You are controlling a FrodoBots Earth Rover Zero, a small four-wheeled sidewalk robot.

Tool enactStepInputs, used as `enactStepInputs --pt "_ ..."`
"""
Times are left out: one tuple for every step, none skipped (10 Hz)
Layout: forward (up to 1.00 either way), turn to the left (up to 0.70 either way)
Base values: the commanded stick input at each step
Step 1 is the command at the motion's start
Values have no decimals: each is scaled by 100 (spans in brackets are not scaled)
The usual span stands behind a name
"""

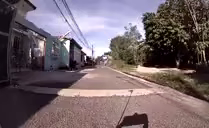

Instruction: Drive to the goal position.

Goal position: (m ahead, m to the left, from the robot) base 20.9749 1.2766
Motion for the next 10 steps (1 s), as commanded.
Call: enactStepInputs --pt "50 0" --pt "50 0" --pt "50 0" --pt "50 0" --pt "50 0" --pt "50 0" --pt "50 0" --pt "50 0" --pt "50 0" --pt "50 0"
